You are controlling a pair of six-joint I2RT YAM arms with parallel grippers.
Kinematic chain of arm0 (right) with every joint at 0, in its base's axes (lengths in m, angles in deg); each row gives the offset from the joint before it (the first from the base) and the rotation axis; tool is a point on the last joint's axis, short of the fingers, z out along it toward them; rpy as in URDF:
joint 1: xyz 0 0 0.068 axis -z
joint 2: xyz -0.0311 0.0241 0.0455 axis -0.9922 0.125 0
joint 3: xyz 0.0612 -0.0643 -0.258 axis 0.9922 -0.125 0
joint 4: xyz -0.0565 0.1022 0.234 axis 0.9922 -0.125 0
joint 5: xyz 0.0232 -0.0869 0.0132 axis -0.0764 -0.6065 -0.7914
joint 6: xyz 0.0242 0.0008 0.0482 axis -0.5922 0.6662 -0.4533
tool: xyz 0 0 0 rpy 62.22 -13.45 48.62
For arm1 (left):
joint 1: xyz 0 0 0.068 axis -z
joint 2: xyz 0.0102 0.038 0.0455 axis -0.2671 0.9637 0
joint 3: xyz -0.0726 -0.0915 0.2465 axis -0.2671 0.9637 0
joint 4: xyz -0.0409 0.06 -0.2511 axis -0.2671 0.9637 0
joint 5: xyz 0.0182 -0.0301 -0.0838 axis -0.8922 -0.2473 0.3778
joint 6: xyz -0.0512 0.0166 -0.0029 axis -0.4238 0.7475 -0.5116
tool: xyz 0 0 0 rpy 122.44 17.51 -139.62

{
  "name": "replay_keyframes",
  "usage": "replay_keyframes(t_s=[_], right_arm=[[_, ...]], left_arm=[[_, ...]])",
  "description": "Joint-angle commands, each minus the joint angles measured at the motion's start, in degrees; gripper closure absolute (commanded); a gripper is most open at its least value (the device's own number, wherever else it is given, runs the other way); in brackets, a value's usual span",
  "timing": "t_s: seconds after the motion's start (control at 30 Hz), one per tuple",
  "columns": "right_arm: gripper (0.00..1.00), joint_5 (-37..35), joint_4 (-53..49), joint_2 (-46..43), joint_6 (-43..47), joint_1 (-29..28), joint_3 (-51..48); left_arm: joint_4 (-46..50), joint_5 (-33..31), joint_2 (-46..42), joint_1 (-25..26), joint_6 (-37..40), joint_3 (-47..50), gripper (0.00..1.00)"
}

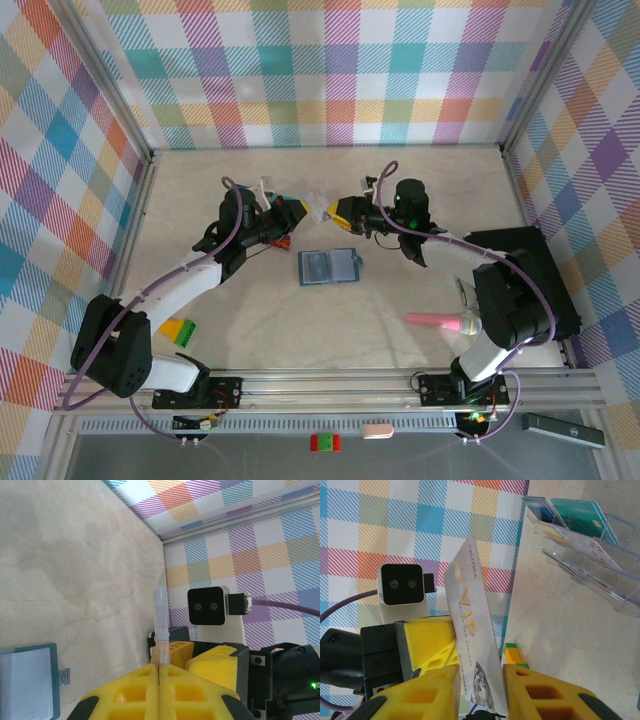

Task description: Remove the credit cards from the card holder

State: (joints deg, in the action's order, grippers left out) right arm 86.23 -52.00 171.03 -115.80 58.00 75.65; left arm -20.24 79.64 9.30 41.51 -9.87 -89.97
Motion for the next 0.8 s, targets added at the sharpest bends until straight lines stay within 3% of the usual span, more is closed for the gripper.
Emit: replay_keyframes(t_s=[0.0,0.27,0.37,0.53,0.77], right_arm=[[0.77,0.21,1.2,-0.24,1.23,-0.01,1.06],[1.0,-0.81,-3.45,-0.87,5.37,-0.05,1.63],[1.0,-2.96,-9.46,-2.61,11.91,-0.03,1.85],[1.0,-9.01,-24.23,-5.96,25.94,-0.14,3.17],[1.0,-19.44,-40.71,-6.36,45.14,-2.14,8.53]], left_arm=[[-2.04,1.63,-1.44,-0.79,-0.86,0.72,1.0],[-0.13,0.86,-1.77,-1.14,-0.99,1.28,0.98],[6.29,-2.84,-3.17,-1.67,0.74,1.11,0.76],[22.65,-16.21,-7.33,-2.17,6.47,0.31,0.4],[32.45,-22.6,-13.25,-6.79,11.49,2.16,0.14]])
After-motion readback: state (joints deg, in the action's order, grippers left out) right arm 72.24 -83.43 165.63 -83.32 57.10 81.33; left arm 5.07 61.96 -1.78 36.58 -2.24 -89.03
